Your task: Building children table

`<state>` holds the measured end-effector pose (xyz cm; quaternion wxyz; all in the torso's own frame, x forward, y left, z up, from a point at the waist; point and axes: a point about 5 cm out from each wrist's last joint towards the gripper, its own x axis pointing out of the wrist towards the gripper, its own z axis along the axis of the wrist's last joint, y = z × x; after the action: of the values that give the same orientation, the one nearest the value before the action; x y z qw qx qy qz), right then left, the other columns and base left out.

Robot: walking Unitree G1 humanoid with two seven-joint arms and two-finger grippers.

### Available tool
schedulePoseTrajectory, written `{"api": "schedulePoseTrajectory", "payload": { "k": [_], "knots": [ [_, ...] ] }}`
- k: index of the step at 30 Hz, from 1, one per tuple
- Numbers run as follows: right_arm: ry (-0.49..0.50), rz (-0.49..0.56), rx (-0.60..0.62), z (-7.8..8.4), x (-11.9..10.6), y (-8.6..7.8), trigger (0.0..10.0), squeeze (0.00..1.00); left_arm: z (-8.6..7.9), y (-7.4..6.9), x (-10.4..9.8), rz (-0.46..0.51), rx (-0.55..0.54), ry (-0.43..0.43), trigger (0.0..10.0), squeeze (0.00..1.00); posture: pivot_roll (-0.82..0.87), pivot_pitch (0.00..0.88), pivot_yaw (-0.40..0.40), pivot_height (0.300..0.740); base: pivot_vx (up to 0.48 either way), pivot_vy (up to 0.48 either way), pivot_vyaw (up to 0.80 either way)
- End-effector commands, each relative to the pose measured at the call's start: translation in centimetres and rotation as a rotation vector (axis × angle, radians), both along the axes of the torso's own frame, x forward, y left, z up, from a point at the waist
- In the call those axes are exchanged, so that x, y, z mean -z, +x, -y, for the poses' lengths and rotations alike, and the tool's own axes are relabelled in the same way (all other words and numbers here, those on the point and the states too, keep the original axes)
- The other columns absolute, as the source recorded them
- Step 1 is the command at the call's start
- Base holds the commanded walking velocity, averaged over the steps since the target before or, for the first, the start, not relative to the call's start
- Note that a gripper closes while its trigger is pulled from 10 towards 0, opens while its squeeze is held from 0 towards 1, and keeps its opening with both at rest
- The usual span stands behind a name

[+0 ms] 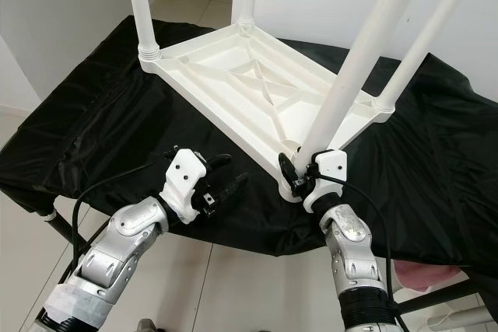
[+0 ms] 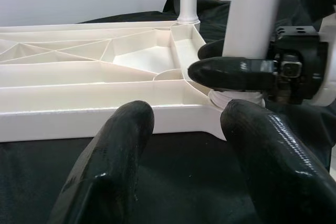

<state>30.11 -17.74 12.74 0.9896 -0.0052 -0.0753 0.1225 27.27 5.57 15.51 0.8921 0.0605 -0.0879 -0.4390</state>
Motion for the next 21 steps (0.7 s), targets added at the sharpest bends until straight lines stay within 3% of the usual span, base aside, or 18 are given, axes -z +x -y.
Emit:
{"api": "schedulePoseTrajectory", "payload": {
  "k": [1,2,5,9,10,14,21],
  "knots": [
    [-0.007,-0.047,0.085,0.7,0.7,-0.2,10.0,0.00,0.4,-0.4,0.2,-0.014,0.041,0.005,10.0,0.00,0.03,0.096,-0.063,0.740,0.000,0.000,0.00],
    [-0.007,-0.047,0.085,0.7,0.7,-0.2,10.0,0.00,0.4,-0.4,0.2,-0.014,0.041,0.005,10.0,0.00,0.03,0.096,-0.063,0.740,0.000,0.000,0.00],
    [0.037,-0.080,0.269,0.1,1.2,-0.6,10.0,0.00,0.6,-0.6,0.3,-0.020,0.042,-0.001,10.0,0.00,0.03,0.098,-0.075,0.740,0.000,0.000,0.00],
    [0.076,-0.081,0.366,-0.5,1.2,-1.0,10.0,0.00,0.6,-0.7,0.4,-0.022,0.038,-0.003,10.0,0.00,0.03,0.099,-0.076,0.740,0.000,0.000,0.00],
    [0.114,-0.076,0.496,-1.1,1.2,-1.5,10.0,0.00,0.6,-0.7,0.4,-0.024,0.036,-0.010,10.0,0.00,0.03,0.100,-0.078,0.740,0.000,0.000,0.00],
    [0.140,-0.069,0.542,-2.0,0.9,-1.4,10.0,0.00,0.9,-0.9,0.5,-0.029,0.043,-0.016,10.0,0.00,0.02,0.098,-0.076,0.740,0.000,0.000,0.00],
    [0.141,-0.029,0.463,-2.5,0.0,-1.4,10.0,0.00,1.3,-0.9,0.5,-0.028,0.065,-0.013,10.0,0.00,0.01,0.087,-0.073,0.740,0.000,0.000,0.00]
  ]
}}
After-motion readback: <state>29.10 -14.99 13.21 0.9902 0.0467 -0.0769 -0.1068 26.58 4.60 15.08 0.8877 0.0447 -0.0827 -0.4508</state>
